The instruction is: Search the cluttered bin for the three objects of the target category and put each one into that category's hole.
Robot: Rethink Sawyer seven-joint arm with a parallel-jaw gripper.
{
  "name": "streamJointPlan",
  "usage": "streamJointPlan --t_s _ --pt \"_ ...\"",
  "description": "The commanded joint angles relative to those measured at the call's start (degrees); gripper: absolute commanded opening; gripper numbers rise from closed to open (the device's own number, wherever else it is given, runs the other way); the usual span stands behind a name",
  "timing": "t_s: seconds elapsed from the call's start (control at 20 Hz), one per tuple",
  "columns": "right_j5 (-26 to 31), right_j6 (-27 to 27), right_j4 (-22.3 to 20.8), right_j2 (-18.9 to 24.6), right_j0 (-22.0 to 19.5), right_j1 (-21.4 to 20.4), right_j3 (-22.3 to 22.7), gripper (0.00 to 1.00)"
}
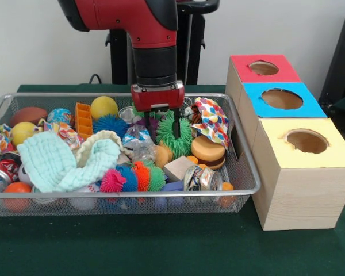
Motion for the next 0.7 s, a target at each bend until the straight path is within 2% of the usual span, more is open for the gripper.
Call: streamJointPlan --t_s 0.05,0.15,0.7 --pt "-2.1 8.6 1.7 1.1 1.5 3.1 -6.7 1.0" --pt "-2.9 9.0 1.9 1.0 1.9 4.2 -7.2 1.0" --pt "5.7 6.2 3.5 4.7 0.6 4.3 -11.2 1.0"
